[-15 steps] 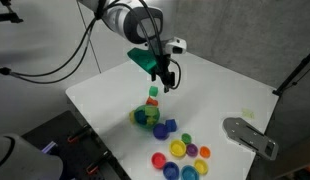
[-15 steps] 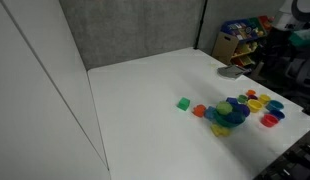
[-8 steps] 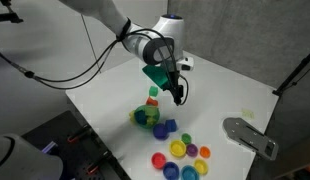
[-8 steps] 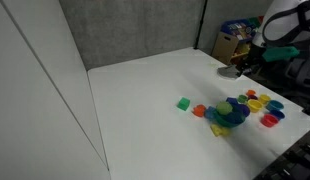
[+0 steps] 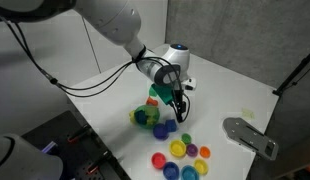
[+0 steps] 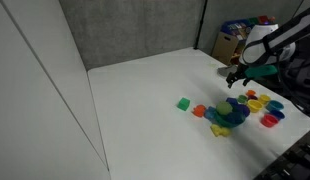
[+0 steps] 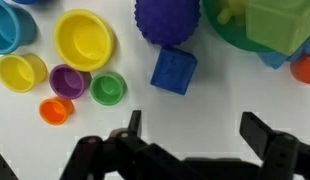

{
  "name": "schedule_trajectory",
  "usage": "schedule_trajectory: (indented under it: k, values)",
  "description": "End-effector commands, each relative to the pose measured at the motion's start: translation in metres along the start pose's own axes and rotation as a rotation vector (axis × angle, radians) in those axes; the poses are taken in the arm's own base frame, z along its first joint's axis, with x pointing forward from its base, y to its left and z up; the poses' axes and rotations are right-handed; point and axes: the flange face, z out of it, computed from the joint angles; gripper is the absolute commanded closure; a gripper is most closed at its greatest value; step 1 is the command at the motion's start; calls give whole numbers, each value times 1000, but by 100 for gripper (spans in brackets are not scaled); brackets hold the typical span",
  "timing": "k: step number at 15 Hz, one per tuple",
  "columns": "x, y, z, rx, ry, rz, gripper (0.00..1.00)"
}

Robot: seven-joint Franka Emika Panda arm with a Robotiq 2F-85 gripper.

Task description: Put the blue block in the bowl

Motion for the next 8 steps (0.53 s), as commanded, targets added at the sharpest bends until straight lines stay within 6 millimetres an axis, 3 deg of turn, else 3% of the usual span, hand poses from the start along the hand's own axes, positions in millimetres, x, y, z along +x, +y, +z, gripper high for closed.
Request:
schedule_trajectory:
  k: [1, 8]
  values:
    - [16, 4, 34, 1, -21, 75, 0]
    - [16, 11, 84, -32, -10, 153, 0]
